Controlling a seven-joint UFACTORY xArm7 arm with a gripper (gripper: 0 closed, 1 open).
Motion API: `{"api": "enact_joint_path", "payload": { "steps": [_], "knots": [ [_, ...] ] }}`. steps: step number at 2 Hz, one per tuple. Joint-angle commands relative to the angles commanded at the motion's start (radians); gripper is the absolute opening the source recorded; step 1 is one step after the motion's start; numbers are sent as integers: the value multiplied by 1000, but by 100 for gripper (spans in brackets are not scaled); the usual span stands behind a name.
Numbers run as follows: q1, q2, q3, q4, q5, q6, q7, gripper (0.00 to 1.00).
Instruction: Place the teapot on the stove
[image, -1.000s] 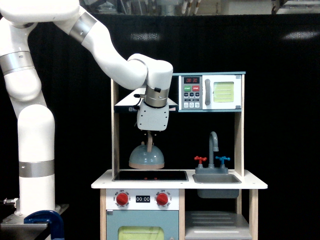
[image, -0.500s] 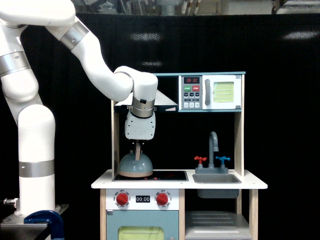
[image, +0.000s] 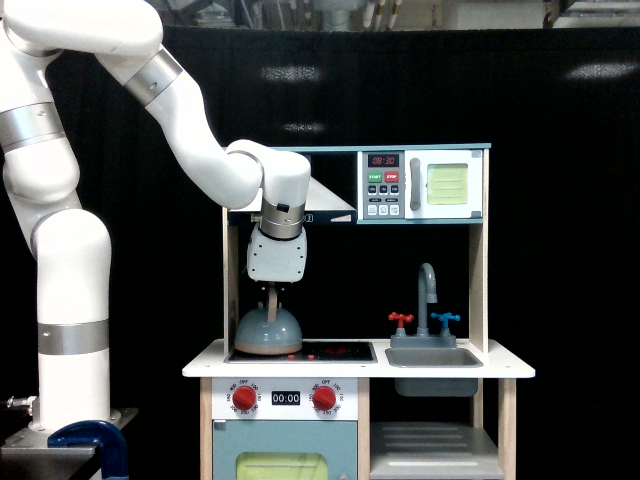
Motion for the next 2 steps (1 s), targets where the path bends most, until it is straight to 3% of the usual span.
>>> {"api": "enact_joint_path", "payload": {
  "steps": [1, 2],
  "knots": [
    [-3, -13, -5, 1, -13, 12, 10, 100],
    [-104, -200, -105, 29, -206, 253, 73, 100]
  ]
}}
